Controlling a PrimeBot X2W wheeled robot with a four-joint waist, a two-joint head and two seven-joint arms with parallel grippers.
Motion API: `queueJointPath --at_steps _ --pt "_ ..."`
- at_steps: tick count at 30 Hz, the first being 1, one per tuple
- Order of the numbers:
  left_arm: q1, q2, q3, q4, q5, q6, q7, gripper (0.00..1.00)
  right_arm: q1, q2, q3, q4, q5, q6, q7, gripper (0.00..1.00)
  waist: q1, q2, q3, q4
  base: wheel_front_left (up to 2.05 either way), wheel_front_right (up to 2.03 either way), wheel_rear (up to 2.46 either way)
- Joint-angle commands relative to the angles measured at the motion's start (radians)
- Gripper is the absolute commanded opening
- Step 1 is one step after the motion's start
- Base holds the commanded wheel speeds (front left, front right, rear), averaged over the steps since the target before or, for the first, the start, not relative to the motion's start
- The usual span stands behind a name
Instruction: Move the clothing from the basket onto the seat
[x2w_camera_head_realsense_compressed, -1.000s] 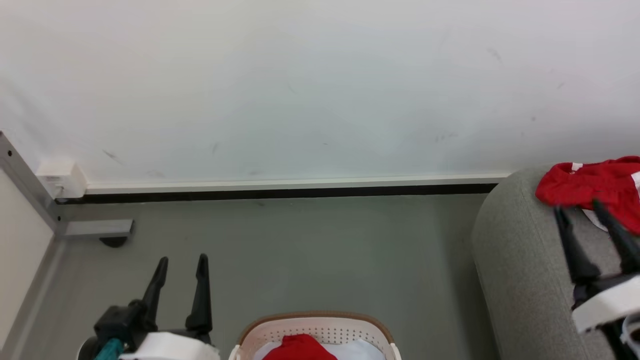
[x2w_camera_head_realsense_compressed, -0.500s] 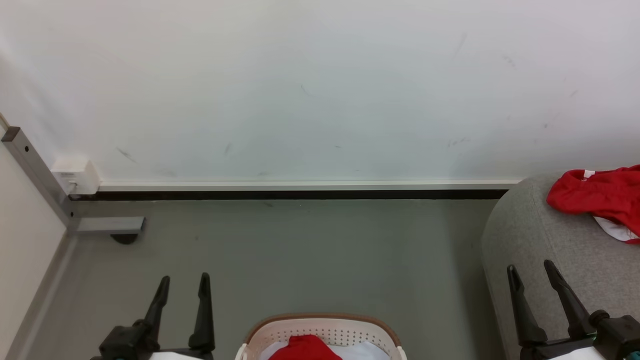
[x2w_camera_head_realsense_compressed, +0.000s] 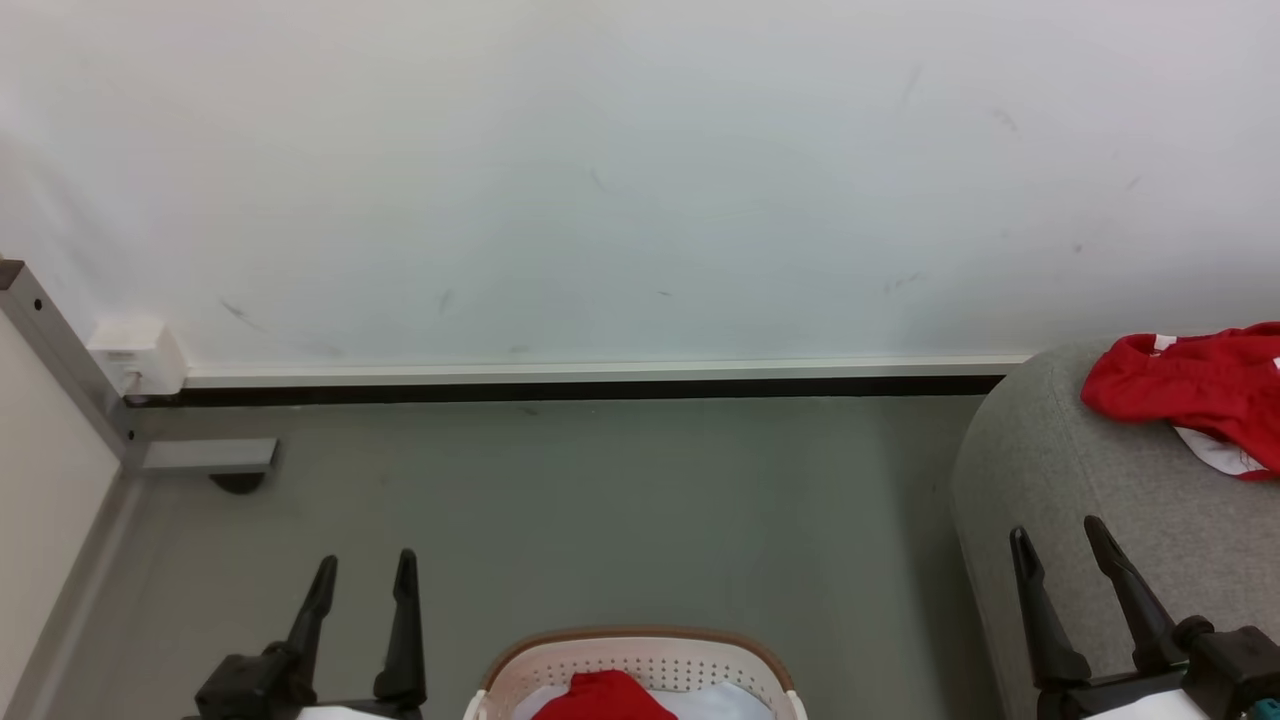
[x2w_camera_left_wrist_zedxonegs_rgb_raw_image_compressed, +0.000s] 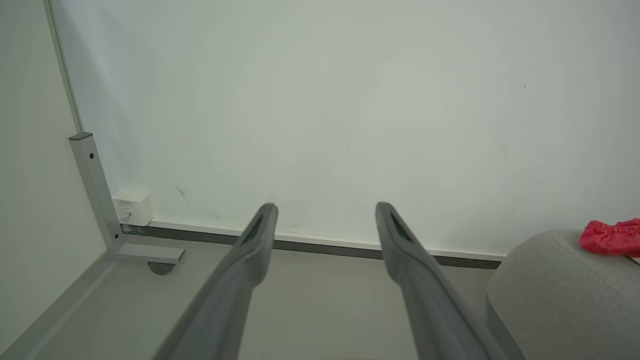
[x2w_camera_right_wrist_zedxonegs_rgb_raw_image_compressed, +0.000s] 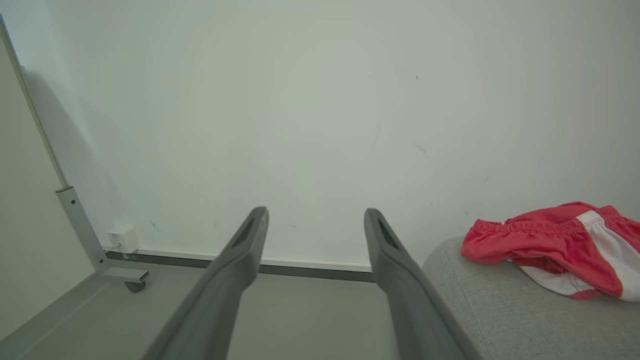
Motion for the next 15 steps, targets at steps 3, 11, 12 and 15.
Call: queueJointPath --at_steps 3,11,12,15 --pt "-0.001 0.001 0.006 0.005 0.015 -0.006 -0.001 1.00 -0.022 -0.007 0.007 -0.004 -0.007 -0.002 -0.003 1.00 0.0000 0.0000 0.007 -0.010 0.00 0.00 0.00" --pt "-0.059 0.001 -0.028 0.055 0.016 -0.012 -0.001 1.00 -0.080 -0.017 0.027 -0.020 0.006 -0.002 -0.002 1.00 0.0000 0.0000 0.075 -0.053 0.00 0.00 0.00" --pt "-0.077 0.001 -0.038 0.072 0.015 -0.014 -0.001 1.00 -0.091 -0.016 0.031 -0.021 0.009 -0.002 -0.002 1.00 0.0000 0.0000 0.091 -0.061 0.00 0.00 0.00" --pt "-0.125 0.001 -0.058 0.135 0.010 -0.017 -0.001 1.00 -0.128 -0.017 0.055 -0.024 0.013 -0.002 -0.002 1.00 0.0000 0.0000 0.142 -0.091 0.00 0.00 0.00"
